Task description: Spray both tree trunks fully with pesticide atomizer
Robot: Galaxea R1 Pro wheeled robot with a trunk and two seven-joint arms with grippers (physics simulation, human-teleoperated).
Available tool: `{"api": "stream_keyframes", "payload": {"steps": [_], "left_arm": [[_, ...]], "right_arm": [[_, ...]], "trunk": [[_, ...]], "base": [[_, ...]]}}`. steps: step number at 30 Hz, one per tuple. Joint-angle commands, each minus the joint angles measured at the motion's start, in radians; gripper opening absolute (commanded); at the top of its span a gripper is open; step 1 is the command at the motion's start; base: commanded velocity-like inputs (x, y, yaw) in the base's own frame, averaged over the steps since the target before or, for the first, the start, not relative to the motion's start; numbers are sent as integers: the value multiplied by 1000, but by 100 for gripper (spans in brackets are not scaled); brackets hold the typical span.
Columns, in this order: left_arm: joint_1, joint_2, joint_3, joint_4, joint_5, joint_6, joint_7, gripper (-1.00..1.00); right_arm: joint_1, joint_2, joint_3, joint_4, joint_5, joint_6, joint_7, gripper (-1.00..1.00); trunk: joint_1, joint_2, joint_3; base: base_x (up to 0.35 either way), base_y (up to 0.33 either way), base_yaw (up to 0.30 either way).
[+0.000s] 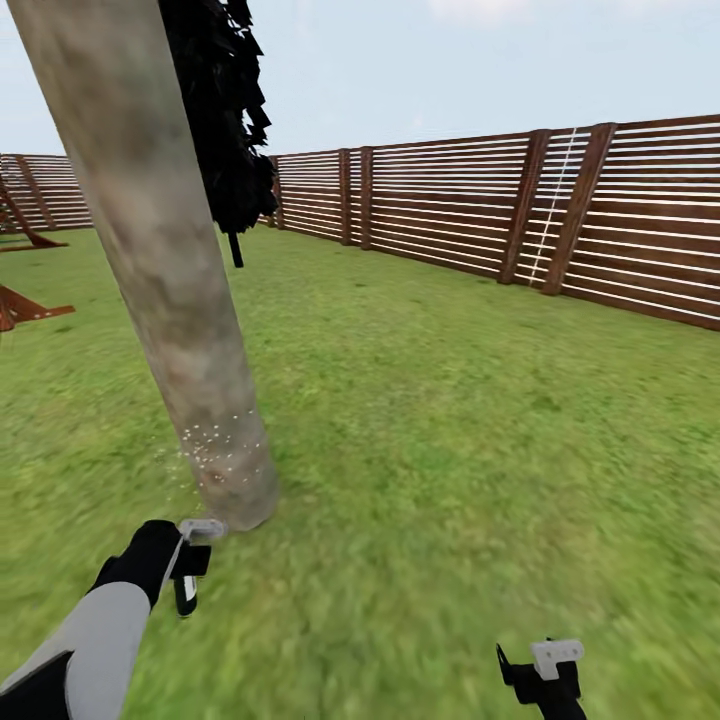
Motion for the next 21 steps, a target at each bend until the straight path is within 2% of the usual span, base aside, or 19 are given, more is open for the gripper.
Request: {"api": "stream_keyframes", "payload": {"steps": [1,3,6,9,13,17,21], "left_arm": [[0,-4,8,-9,-11,-4,-9,-100],[1,-12,9,-10,-10,-48,6,-100],[1,-13,9,-1,-8,-64,97,-100],[1,-13,9,0,-7,-65,110,-100],[2,-6,8,0,25,-66,112,-100],[2,-4,9,-1,28,-66,112,-100],[2,-6,8,-2,28,-64,112,-100]], "right_arm": [[-1,0,-8,0,1,-4,9,100],[-1,1,-8,0,1,-4,8,100],[-1,1,-8,0,1,-4,7,100],[-1,0,-8,0,1,-4,7,100],[-1,0,-9,0,1,-4,6,100],[0,-1,-8,0,1,-4,5,100],[-1,-1,-8,0,1,-4,5,100]], "trunk": [[0,0,-1],[0,0,-1],[0,0,-1],[0,0,-1],[0,0,-1],[0,0,-1],[0,0,-1]], "base": [[111,-162,15],[158,-213,4],[187,-229,0],[202,-228,0],[164,-233,18],[-21,-264,233],[-15,-38,276]]}}
